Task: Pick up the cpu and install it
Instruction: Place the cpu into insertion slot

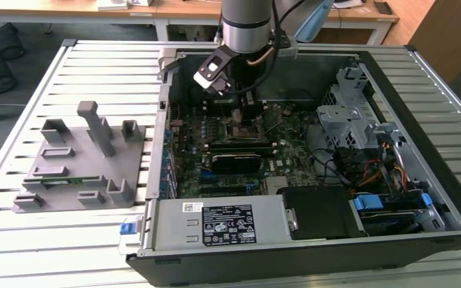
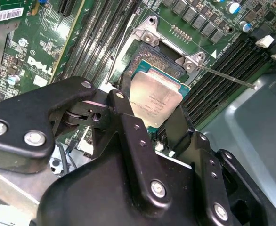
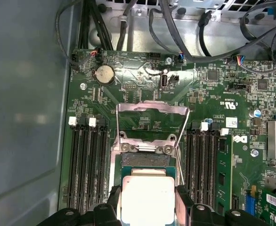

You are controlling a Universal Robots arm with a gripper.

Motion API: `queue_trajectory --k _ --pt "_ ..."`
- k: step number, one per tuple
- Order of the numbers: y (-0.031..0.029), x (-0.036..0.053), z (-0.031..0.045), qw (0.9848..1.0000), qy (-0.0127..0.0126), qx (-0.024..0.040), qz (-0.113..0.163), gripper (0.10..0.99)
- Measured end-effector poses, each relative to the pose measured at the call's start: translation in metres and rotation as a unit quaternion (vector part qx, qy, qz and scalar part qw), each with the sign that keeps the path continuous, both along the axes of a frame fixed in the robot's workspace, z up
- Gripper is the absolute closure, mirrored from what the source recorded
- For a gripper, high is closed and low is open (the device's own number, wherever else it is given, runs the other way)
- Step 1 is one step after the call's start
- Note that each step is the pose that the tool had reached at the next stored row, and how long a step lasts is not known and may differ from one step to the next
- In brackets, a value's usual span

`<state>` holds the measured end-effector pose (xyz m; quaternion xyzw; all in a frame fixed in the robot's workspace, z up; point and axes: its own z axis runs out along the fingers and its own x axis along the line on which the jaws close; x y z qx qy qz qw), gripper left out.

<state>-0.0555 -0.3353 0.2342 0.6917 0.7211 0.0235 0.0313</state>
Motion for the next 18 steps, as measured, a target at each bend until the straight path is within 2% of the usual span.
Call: queue_trajectory --k 18 --pt "0.0 0.0 -0.0136 1.0 0.0 0.0 -0.005 0.549"
